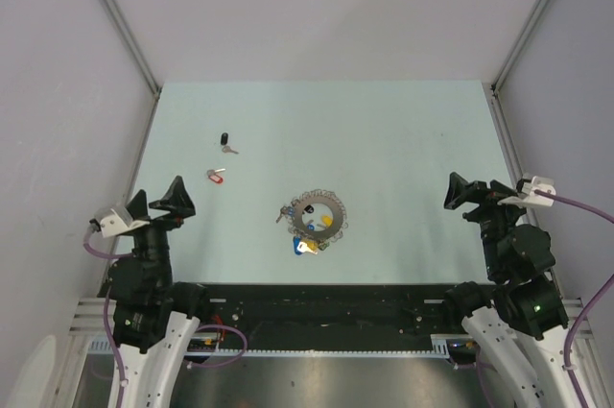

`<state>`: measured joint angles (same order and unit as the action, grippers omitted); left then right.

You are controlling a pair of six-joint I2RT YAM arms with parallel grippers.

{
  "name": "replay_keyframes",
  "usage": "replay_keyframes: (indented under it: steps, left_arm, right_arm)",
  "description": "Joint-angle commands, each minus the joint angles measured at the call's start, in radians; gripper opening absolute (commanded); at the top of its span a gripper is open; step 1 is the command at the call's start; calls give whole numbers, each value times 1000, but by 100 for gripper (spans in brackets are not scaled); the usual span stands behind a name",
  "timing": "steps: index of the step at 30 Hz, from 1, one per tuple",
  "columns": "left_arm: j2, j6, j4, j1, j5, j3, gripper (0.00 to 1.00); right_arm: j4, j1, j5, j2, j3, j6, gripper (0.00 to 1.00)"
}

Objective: Put the keys on the keyring

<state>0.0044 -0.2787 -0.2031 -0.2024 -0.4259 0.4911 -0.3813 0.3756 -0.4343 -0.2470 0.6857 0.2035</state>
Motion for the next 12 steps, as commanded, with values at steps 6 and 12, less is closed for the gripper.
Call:
replay_keyframes:
  steps: [6, 12]
  left_arm:
    - [-144, 30, 7, 6, 1, -6, 100]
    - [-141, 33, 2, 6, 12, -3, 100]
  right_arm:
    - [-1, -9, 19, 20, 23, -36, 100]
    - [-4, -9, 31, 28, 23, -30, 100]
